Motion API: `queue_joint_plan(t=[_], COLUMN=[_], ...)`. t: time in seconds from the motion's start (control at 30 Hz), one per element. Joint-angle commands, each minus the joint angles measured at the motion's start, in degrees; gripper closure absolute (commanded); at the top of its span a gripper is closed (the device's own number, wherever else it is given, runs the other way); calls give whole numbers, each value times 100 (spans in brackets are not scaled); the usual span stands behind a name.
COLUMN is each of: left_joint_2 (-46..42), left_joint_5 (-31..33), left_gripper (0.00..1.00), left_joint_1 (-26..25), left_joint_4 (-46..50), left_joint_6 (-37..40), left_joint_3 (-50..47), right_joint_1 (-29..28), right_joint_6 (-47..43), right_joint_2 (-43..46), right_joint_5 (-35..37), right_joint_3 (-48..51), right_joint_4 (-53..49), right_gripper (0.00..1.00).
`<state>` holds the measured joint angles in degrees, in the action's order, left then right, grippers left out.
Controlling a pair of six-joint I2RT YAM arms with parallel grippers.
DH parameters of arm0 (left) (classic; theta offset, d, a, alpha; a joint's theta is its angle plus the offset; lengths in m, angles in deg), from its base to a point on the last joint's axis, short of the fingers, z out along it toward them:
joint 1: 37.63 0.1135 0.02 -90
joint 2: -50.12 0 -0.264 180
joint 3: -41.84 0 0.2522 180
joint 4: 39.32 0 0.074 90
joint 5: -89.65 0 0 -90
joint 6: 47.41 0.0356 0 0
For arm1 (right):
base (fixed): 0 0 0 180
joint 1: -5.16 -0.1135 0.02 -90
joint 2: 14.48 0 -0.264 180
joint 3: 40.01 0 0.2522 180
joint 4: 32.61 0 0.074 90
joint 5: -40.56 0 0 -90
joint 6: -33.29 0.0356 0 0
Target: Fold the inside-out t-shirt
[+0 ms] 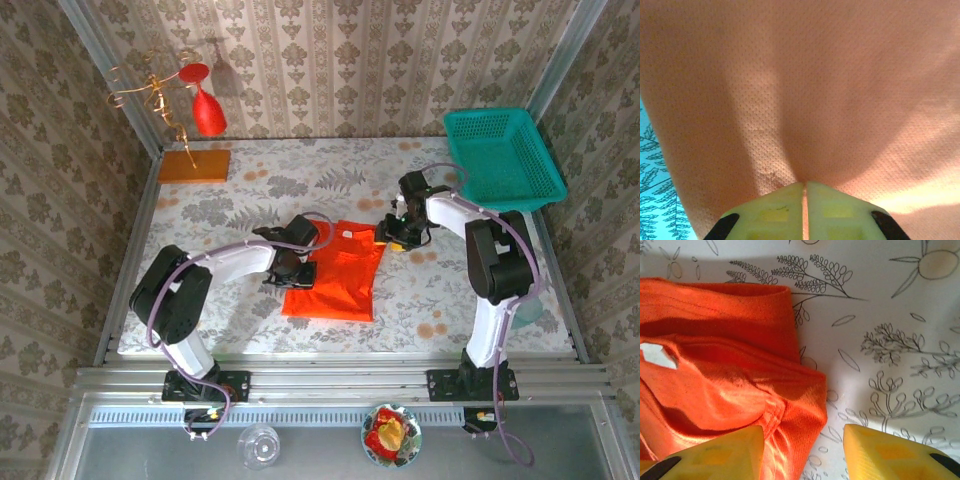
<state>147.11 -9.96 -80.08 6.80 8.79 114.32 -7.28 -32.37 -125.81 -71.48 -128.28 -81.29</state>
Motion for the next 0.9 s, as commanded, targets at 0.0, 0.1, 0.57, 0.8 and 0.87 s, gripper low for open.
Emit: queue_joint_plan(t=[0.0,0.1,0.57,0.8,0.87], left_joint_2=[-255,-220,924,1032,1050], left_joint_5=[-112,-439,-1003,-914,-903], left_gripper=[87,87,98,99,100], left_joint_1=[-84,-246,-746,-746,-742], left_joint_4=[185,81,-324,-284,-300], left_joint_6=[93,68,-167,-56,-65], left_joint_3=[359,554,609,381,321], right_joint_1=[-33,-41,-125,-232,-228], right_joint_6=[-115,-83,45,285,358], right_joint_2=[-148,-174,-29,105,35], right_joint_5=[-186,-231,-566,-1171,-1253], right_joint_3=[-206,-179,-427,-456,-451], right_joint_4=[-10,105,345,813,929], right_gripper=[53,55,97,100,100])
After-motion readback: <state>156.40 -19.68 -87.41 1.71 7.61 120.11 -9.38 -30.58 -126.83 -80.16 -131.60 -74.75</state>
